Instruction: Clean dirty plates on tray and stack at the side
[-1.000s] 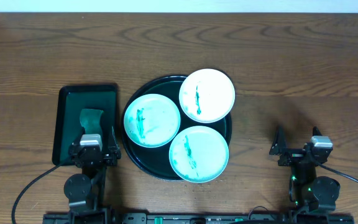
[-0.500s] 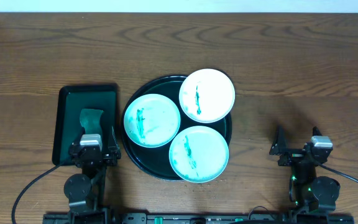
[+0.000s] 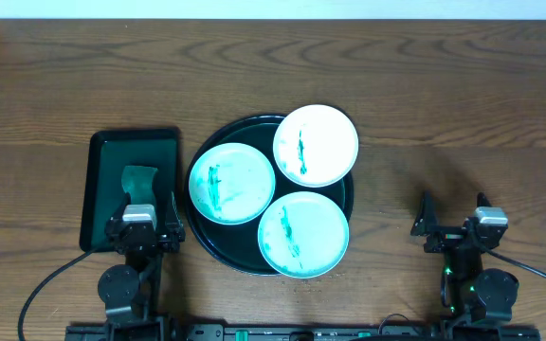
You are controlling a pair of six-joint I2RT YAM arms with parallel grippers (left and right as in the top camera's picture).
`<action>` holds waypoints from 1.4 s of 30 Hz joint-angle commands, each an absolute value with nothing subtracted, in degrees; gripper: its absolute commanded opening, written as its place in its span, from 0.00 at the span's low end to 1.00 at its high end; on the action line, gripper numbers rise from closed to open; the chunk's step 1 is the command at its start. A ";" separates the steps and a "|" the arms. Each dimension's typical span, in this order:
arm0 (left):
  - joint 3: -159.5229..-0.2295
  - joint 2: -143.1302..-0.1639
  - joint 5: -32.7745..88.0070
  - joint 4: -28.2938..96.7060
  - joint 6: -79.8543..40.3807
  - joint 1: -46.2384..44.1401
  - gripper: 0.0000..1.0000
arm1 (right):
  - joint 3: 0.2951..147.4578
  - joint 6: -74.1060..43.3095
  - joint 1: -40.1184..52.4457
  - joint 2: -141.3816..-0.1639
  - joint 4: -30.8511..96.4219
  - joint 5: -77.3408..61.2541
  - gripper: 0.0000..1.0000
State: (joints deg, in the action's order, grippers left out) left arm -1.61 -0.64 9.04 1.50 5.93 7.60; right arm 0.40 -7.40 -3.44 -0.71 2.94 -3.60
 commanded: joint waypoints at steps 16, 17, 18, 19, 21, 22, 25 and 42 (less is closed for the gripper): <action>-34.50 -28.77 12.62 17.96 1.87 7.31 0.75 | 19.66 -6.57 -2.90 -16.21 1.80 -10.04 0.99; -37.56 -31.44 12.62 20.23 1.91 7.31 0.75 | 21.85 -6.57 -2.90 -18.35 2.42 -10.24 0.99; -40.73 -34.22 12.62 22.68 1.91 7.31 0.75 | 24.43 -6.52 -2.90 -20.95 3.20 -10.63 0.99; -43.38 -36.53 12.67 24.77 1.91 7.31 0.75 | 27.20 -6.55 -2.90 -23.86 4.38 -10.68 0.99; -49.67 -41.93 13.37 30.15 2.37 7.31 0.75 | 32.69 -6.55 -2.90 -29.47 7.81 -11.57 0.99; -53.01 -44.75 14.70 33.28 3.66 7.31 0.75 | 35.86 -6.52 -2.90 -32.64 10.33 -12.34 0.99; -62.87 -52.66 16.03 43.16 4.95 7.31 0.75 | 44.93 -6.50 -2.90 -41.80 18.76 -14.28 0.99; -79.57 -73.84 16.51 58.26 5.10 7.29 0.75 | 68.62 -6.15 -2.13 -77.14 40.69 -33.30 0.94</action>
State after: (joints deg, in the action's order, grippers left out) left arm -78.52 -73.30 15.40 57.93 5.10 7.57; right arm 67.77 -5.65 -3.31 -75.40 40.80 -25.89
